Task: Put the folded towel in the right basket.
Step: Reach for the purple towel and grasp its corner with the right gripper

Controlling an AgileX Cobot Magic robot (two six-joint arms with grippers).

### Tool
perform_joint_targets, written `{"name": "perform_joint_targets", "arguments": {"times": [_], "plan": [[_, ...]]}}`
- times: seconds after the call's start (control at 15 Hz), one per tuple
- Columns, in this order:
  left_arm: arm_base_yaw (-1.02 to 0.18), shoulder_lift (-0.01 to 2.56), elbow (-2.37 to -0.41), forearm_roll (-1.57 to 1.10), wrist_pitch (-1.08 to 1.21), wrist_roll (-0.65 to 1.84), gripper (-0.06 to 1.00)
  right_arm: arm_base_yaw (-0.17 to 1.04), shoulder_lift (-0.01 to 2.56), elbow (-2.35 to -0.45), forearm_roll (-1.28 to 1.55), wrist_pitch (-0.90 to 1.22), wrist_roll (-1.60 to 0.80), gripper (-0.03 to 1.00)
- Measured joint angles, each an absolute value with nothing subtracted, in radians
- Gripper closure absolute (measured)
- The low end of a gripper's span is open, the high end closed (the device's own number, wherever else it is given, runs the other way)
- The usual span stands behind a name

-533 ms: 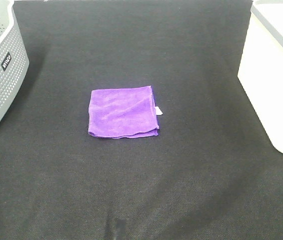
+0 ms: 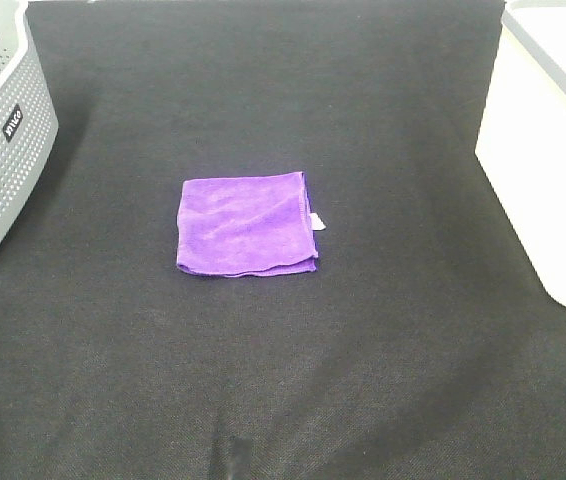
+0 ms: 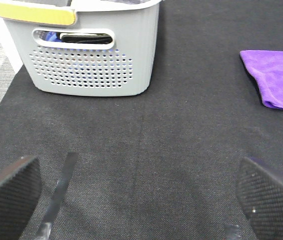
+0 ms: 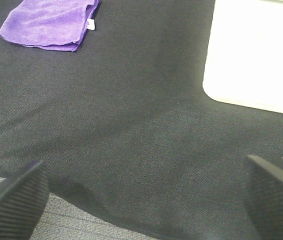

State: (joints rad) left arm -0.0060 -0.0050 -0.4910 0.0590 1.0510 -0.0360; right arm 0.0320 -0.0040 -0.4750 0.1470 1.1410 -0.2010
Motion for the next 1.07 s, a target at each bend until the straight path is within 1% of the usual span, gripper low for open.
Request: {"name": "perform_joint_targets", "arguments": {"times": [1.07], "plan": [[-0.006, -0.005, -0.491, 0.059, 1.051, -0.036, -0.04, 0.032, -0.004, -0.475, 0.147, 1.141, -0.201, -0.02]]}}
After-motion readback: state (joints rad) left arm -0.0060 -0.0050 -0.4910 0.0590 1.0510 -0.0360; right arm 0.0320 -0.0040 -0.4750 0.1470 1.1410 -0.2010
